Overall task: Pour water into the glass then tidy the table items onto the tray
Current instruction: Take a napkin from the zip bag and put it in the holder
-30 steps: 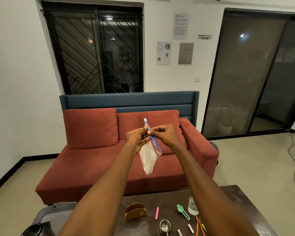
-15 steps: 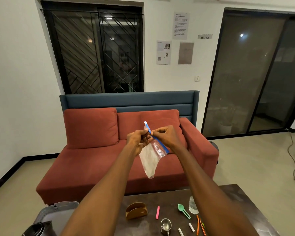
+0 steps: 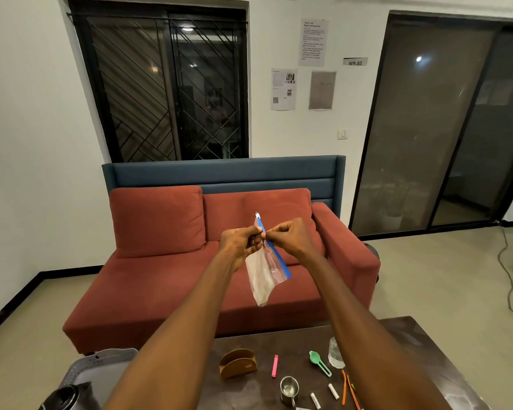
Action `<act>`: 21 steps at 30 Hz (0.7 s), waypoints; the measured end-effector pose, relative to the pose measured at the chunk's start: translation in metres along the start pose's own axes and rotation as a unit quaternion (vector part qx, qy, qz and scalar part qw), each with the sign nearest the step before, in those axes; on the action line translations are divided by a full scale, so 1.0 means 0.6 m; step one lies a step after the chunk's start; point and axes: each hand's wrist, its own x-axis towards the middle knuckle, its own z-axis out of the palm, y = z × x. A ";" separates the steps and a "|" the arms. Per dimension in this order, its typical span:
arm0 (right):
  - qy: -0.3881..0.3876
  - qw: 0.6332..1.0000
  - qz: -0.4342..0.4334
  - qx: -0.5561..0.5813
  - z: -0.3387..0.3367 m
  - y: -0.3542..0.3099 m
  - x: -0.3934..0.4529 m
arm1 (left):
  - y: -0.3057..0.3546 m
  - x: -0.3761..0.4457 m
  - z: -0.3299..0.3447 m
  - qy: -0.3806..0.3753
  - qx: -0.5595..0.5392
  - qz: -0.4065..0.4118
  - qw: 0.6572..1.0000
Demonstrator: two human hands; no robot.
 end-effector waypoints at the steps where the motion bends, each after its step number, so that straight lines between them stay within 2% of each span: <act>1: 0.005 1.000 0.008 0.012 0.003 0.002 -0.001 | -0.001 -0.002 0.000 0.000 0.013 0.010 1.000; 5: 0.029 0.997 0.042 0.062 0.014 0.004 -0.007 | -0.006 -0.014 0.001 -0.032 0.080 0.076 0.993; 9: 0.055 0.990 0.074 0.103 0.022 0.005 -0.006 | -0.009 -0.026 0.005 -0.044 0.190 0.151 0.969; 12: 0.047 0.993 0.084 0.064 0.026 0.004 -0.006 | -0.009 -0.028 0.005 -0.036 0.221 0.158 0.962; 17: 0.043 0.997 0.058 -0.040 0.014 0.005 -0.005 | -0.017 -0.025 0.000 0.020 0.231 0.141 0.962; 21: 0.055 0.987 -0.008 -0.151 -0.006 0.008 -0.011 | -0.013 -0.016 -0.020 0.067 0.264 0.160 0.949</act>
